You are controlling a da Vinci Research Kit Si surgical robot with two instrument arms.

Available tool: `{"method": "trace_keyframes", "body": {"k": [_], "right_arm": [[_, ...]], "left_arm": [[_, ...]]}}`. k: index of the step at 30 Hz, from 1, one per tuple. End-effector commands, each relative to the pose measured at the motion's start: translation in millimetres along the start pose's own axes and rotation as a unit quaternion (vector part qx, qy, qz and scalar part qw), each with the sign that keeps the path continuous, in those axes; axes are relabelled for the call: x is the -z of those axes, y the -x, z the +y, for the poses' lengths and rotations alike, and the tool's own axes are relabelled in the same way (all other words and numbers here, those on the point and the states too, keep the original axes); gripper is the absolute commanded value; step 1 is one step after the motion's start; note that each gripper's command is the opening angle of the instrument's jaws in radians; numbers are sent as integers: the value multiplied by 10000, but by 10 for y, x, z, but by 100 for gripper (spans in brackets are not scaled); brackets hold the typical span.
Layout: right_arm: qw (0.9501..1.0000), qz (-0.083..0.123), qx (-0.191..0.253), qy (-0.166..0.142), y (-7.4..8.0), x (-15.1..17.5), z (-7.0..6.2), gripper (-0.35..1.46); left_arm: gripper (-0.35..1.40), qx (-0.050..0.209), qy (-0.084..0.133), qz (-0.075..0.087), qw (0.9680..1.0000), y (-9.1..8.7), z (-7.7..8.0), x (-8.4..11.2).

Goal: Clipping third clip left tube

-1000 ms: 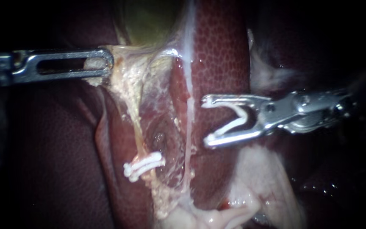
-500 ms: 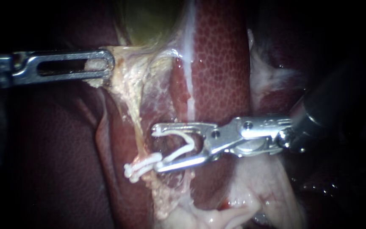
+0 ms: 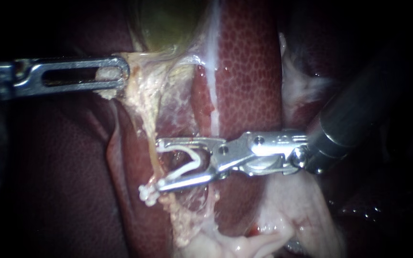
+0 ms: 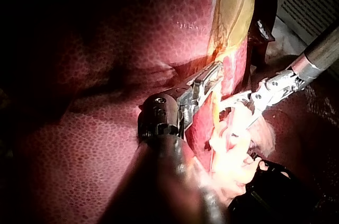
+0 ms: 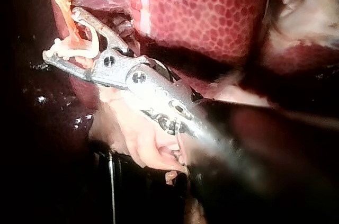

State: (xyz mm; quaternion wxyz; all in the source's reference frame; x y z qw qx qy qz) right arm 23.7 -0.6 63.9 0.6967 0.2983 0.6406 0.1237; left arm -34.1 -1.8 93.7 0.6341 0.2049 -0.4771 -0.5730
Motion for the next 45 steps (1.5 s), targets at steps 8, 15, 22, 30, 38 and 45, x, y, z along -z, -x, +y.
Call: {"method": "trace_keyframes", "body": {"k": [8, 15, 22, 30, 38, 45], "right_arm": [[10000, 11, -56, -49, -1, -10, 4, 60], [9997, 32, -146, -189, -2, -22, 13, 60], [9986, 59, -341, -397, -6, -36, 22, 60], [9975, 65, -452, -545, -4, -41, 28, 60], [9974, 66, -484, -530, -1, -41, 35, 60], [9974, 63, -502, -519, 3, -48, 38, 60]], "left_arm": [[-16, 0, 3, -1, 10000, 0, -1, 0], [-16, 2, 23, -13, 10000, -1, -4, 0], [-16, 5, 10, -23, 10000, -1, -7, 1], [-16, 4, -2, -16, 10000, -1, -7, 1], [-16, 3, -12, -11, 10000, -2, -8, 0], [-16, 2, -10, -14, 10000, -3, -8, -1]]}}
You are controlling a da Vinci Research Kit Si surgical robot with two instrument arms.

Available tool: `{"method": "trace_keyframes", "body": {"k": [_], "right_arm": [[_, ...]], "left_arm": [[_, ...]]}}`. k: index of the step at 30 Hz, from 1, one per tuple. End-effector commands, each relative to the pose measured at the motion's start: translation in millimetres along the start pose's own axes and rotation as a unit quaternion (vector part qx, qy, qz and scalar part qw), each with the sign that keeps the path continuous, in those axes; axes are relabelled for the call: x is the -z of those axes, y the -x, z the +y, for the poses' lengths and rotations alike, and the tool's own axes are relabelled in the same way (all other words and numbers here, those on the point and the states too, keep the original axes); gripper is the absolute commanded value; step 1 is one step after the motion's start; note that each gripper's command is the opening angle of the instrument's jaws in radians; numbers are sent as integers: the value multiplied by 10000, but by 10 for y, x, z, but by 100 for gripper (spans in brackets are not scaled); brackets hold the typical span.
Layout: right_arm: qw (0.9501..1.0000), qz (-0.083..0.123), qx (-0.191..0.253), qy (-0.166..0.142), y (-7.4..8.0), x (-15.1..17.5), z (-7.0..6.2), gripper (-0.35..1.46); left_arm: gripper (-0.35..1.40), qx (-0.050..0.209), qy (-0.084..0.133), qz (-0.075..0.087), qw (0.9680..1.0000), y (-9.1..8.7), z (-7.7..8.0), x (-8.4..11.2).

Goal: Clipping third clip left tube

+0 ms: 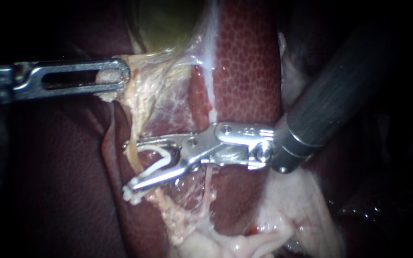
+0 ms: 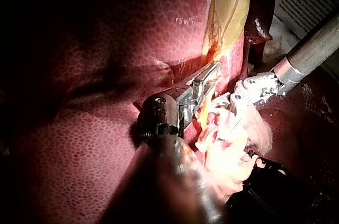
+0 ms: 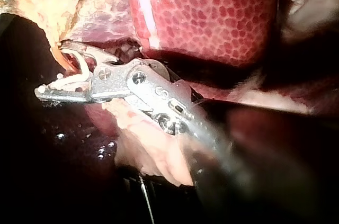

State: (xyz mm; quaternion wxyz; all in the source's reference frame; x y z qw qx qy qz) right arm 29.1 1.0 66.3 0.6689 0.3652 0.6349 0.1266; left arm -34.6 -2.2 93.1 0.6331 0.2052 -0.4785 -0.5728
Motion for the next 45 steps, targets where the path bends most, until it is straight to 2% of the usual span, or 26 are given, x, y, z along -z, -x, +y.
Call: {"method": "trace_keyframes", "body": {"k": [1, 11, 27, 37, 39, 40, 42, 45], "right_arm": [[10000, -1, 0, 9, 1, -1, 1, 60], [9999, -13, -103, -16, 12, -15, 6, 60], [9997, 134, -168, -69, -14, 3, 3, 58], [9997, 133, -170, -89, -13, 7, 4, 54], [9998, 134, -171, -49, -12, 9, 4, 49], [9997, 133, -171, -58, -12, 12, 3, 40], [9995, 137, -261, -75, -11, 17, 2, 17], [9994, 110, -326, -97, -11, 24, -1, -29]], "left_arm": [[-16, 0, -9, 5, 10000, -1, 0, -1], [-16, 0, -5, 2, 10000, -1, -3, -1], [-16, 0, -5, 3, 10000, -1, -3, -1], [-16, -1, -6, 3, 10000, -1, -2, -1], [-16, -1, -6, 3, 10000, -1, -2, -1], [-16, -1, -6, 3, 10000, -1, -2, -1], [-16, -1, -6, 3, 10000, -1, -2, -1], [-16, -1, -6, 2, 10000, -1, -2, -1]]}}
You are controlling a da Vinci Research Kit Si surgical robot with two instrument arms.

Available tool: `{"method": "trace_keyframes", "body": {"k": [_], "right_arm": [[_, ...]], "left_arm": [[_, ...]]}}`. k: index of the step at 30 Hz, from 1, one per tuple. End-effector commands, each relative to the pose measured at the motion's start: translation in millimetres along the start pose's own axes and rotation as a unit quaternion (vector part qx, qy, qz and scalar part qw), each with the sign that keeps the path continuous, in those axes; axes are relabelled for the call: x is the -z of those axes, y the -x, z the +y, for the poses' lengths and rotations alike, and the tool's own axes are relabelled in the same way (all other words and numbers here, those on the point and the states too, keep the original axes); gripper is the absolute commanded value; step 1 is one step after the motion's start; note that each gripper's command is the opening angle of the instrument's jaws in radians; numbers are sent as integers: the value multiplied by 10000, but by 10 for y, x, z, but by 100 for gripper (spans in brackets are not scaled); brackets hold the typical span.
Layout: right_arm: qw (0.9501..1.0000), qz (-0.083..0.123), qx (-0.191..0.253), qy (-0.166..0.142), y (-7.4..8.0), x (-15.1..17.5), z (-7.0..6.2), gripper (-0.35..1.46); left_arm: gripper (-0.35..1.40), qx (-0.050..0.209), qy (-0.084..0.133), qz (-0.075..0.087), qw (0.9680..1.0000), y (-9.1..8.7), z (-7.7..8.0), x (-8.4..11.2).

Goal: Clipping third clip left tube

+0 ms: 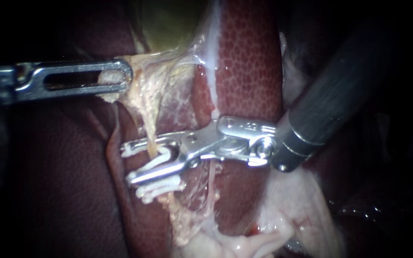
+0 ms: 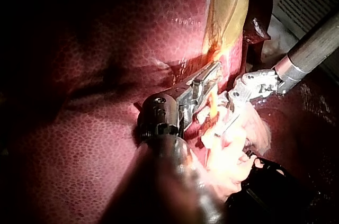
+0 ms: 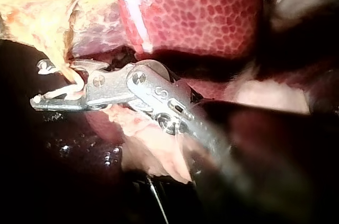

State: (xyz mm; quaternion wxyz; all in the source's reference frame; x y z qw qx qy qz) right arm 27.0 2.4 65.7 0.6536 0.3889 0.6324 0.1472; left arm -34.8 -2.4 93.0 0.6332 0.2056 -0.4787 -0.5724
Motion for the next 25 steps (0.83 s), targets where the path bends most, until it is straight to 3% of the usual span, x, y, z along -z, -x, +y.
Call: {"method": "trace_keyframes", "body": {"k": [1, 24, 25], "right_arm": [[10000, -30, -41, -20, -1, 1, -2, -35], [9998, -46, -201, -53, 5, 5, 0, -35], [9998, -61, -203, -51, 5, 5, 0, -23]], "left_arm": [[-16, 1, 0, 0, 10000, 0, 0, 0], [-16, -3, -2, 0, 10000, -1, 2, -1], [-16, -4, -3, 0, 10000, -1, 2, -1]]}}
